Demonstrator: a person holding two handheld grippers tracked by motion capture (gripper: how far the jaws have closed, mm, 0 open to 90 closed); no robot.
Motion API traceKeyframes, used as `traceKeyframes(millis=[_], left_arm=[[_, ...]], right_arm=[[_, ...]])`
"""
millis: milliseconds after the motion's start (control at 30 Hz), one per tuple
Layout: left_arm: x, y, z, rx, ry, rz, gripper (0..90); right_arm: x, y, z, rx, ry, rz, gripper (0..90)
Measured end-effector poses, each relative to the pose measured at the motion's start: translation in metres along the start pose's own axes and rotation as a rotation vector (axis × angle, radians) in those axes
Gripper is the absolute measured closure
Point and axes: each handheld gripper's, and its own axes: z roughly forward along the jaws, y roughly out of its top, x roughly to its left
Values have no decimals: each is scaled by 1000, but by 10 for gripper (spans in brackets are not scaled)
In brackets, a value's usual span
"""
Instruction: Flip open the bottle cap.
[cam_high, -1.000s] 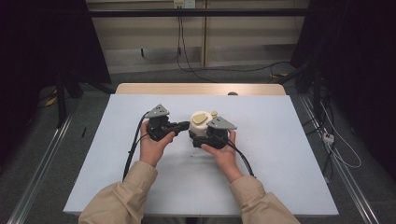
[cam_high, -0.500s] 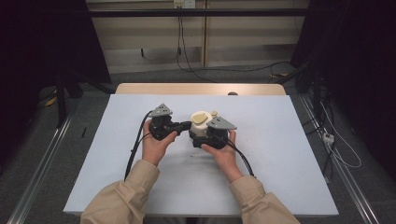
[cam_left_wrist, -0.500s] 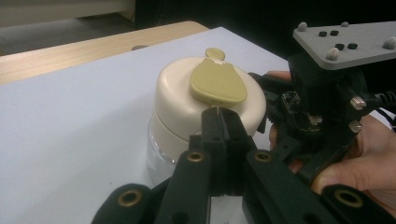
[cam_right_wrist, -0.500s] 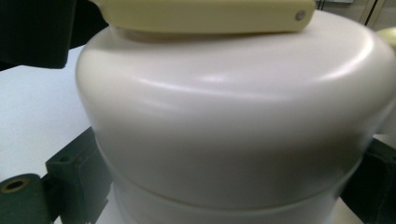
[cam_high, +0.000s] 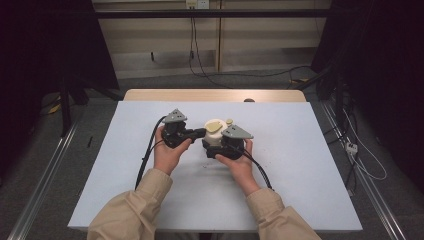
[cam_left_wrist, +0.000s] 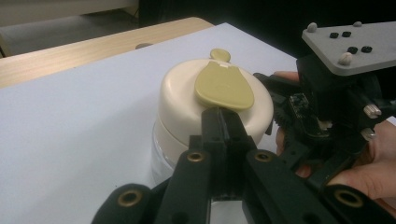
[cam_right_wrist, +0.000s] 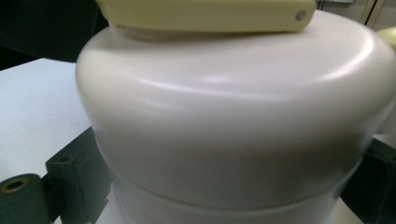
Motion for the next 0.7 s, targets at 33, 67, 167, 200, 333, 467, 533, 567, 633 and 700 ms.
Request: traceKeyframes(millis=[33,67,167,200,333,467,533,567,633,700], left_arm=[[-1,1,0,-3,-1,-1,900],[-1,1,0,-4,-2,-2,900],[-1,2,0,-3,-2,1,900],[0,2,0,-3,-1,0,900],[-1,4,0,-7,-3,0,900],[-2,7,0,-10,-5,6,900],[-3,9,1,-9,-5,7,900],[-3,9,1,-9,-6,7,900],[-3,10,1,-13,-8,3,900],[-3,11,1,-14,-7,4,900]], right_arm=[[0,0,0,0,0,1,54],[0,0,0,0,0,0,54],[0,0,0,0,0,1,54],[0,0,0,0,0,0,55],[0,0,0,1,0,0,54],[0,0,0,2,-1,0,54],[0,0,0,1,-1,0,54],[0,0,0,1,-1,-1,54],[0,0,0,1,0,0,54],[0,0,0,1,-1,0,54]])
